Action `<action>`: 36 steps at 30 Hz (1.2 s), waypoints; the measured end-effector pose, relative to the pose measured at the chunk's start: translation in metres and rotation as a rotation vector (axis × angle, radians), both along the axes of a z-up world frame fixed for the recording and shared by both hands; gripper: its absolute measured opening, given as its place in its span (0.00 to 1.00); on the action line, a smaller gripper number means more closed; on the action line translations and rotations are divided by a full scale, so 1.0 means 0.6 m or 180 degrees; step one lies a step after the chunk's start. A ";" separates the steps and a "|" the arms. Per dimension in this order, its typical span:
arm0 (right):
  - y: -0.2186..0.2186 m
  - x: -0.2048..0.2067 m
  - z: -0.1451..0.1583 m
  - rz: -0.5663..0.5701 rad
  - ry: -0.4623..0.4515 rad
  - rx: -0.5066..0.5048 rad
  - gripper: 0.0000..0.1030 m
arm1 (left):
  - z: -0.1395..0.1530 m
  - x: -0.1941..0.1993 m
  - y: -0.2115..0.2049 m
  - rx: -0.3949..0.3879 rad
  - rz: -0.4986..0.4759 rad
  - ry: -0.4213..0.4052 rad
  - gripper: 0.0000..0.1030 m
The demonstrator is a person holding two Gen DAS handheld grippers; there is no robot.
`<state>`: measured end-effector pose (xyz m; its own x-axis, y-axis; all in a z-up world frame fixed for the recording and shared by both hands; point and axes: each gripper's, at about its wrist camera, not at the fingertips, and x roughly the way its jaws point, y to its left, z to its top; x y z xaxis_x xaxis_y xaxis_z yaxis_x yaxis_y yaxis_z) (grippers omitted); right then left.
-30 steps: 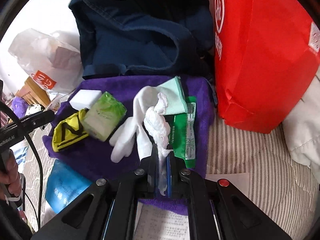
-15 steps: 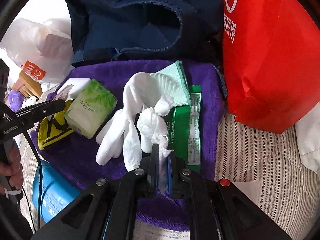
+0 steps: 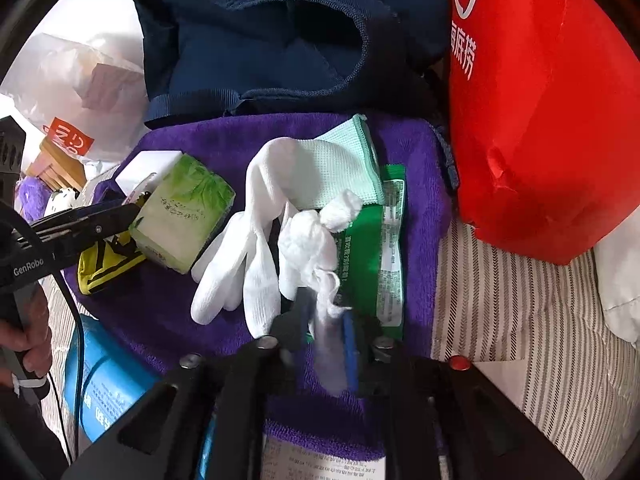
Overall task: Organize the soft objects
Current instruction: 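Release plastic bag onto towel with right tool while left tool drops snack packet there, then grasp the white mesh bag with the right tool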
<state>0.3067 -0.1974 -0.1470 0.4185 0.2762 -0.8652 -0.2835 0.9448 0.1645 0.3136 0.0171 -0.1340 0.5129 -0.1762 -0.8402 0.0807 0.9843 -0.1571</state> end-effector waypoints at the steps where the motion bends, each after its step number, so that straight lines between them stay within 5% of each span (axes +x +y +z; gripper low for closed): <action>1: -0.001 -0.001 0.003 0.0000 -0.0012 -0.0007 0.42 | 0.002 -0.003 0.000 0.0000 0.0003 -0.0002 0.52; 7: -0.012 -0.014 0.033 -0.0031 -0.0135 0.0033 0.56 | 0.020 -0.023 0.004 0.0065 0.0066 0.0004 0.59; 21: -0.103 -0.124 0.130 -0.0243 -0.0415 0.0031 0.63 | 0.097 -0.130 0.019 0.0022 0.0168 -0.0169 0.60; 36: -0.219 -0.319 0.017 -0.0748 0.0120 -0.0142 0.67 | 0.036 -0.282 -0.014 -0.0001 0.0136 0.0027 0.69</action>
<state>0.1152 -0.3290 -0.1368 0.4338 0.1361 -0.8907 -0.0495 0.9906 0.1273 0.1442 0.0085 -0.1126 0.5127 -0.1545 -0.8445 0.0372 0.9868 -0.1579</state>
